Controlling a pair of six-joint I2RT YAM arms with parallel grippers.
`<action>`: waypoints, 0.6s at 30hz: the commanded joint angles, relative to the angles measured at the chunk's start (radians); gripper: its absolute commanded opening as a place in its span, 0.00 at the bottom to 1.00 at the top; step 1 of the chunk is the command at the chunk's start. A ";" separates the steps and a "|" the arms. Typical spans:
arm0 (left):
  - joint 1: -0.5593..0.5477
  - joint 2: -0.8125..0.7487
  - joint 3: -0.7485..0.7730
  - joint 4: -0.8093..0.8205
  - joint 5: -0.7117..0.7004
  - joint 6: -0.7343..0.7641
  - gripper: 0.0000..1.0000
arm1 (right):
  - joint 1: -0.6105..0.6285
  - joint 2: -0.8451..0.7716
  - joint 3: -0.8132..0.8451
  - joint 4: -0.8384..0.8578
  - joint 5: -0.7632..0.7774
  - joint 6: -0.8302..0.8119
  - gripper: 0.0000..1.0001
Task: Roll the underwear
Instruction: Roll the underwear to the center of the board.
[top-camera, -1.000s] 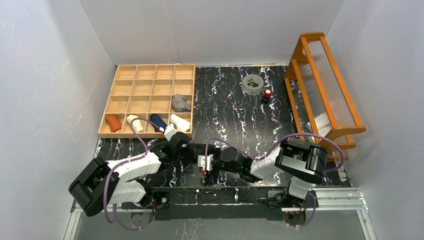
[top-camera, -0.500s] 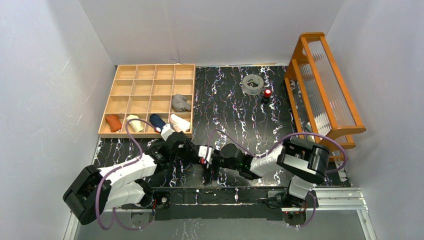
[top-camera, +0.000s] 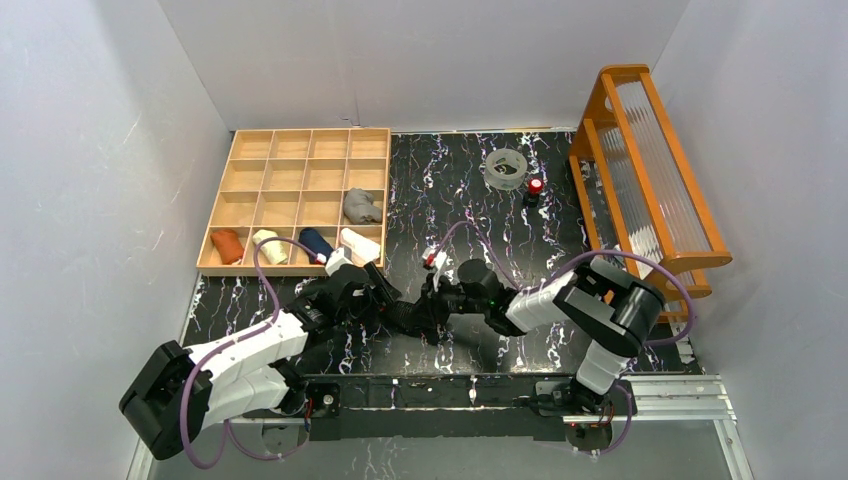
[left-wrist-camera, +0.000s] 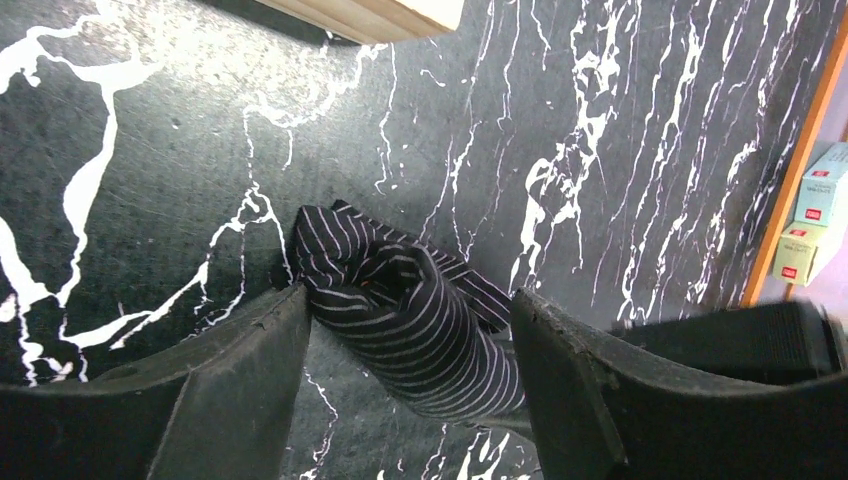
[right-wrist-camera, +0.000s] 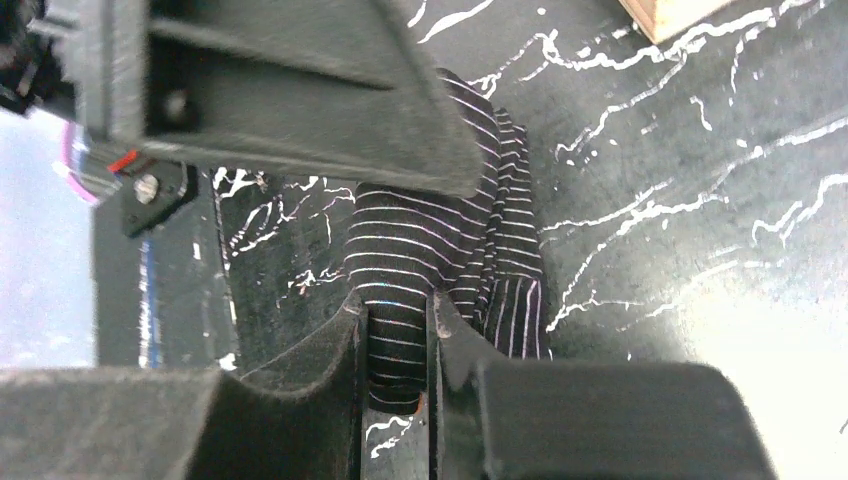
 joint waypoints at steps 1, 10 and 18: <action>0.003 -0.001 -0.010 0.019 0.050 0.007 0.70 | -0.070 0.072 -0.043 -0.053 -0.121 0.283 0.11; 0.001 0.000 -0.028 0.035 0.081 -0.033 0.71 | -0.146 0.149 -0.088 -0.005 -0.117 0.416 0.10; -0.034 0.098 -0.050 0.086 0.064 -0.078 0.67 | -0.165 0.200 -0.081 -0.004 -0.138 0.436 0.10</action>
